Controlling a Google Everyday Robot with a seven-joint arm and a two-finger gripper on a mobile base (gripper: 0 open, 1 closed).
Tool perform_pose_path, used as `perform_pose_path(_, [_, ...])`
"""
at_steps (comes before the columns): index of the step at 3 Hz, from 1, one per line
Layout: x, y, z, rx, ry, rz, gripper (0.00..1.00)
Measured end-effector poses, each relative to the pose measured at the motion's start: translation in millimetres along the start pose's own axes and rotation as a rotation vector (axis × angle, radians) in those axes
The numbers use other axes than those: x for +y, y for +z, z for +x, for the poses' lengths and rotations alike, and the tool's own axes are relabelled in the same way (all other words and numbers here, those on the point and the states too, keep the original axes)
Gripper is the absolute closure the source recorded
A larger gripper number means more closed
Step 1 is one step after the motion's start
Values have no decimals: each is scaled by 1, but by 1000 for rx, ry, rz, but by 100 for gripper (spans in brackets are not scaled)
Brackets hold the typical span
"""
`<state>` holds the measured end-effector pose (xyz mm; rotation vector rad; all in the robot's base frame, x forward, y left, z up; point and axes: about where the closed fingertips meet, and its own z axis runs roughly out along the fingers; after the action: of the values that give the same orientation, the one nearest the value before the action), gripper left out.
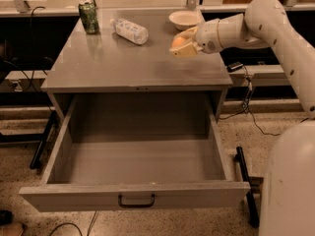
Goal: Pick orange from top drawer and place on counter
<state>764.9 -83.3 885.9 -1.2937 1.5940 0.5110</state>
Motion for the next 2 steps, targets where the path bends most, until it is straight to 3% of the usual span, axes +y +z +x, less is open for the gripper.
perform_pose_path(1, [-9, 18, 18, 84, 73, 29, 100])
perform_pose_path(2, [-9, 44, 34, 162, 134, 2, 73])
